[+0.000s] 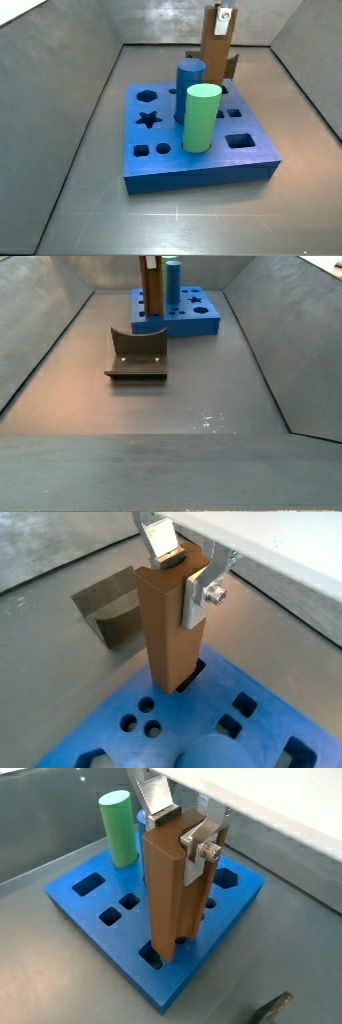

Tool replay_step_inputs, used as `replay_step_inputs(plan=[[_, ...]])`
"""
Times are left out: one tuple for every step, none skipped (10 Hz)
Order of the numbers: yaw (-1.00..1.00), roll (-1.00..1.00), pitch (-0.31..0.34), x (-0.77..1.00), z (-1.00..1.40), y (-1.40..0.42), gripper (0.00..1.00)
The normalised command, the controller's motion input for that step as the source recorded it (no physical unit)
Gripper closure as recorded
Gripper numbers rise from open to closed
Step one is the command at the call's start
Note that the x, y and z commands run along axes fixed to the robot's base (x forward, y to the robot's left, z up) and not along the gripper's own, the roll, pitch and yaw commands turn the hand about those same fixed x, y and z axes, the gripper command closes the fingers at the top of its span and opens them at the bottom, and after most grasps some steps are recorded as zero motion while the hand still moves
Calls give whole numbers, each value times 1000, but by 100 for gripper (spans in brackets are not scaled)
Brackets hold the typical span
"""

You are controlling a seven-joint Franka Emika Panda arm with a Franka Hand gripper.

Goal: Pick up the arch object. Move up. Place the arch object on the fixture. Regrasp the arch object. Move to above the board. Insert the arch object.
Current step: Insert the arch object.

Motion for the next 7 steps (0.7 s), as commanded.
replay_step_inputs(plan=[[-9,-19,0,209,-83,-14,100],[-103,0,123,657,-86,0,100],[-131,0,100,437,-103,14,100],[0,7,9,-9,-9,0,100],[43,13,27,0,-260,-26,100],[229,46,17,-100,-357,-46,100],[437,0,0,-117,-457,-114,100]])
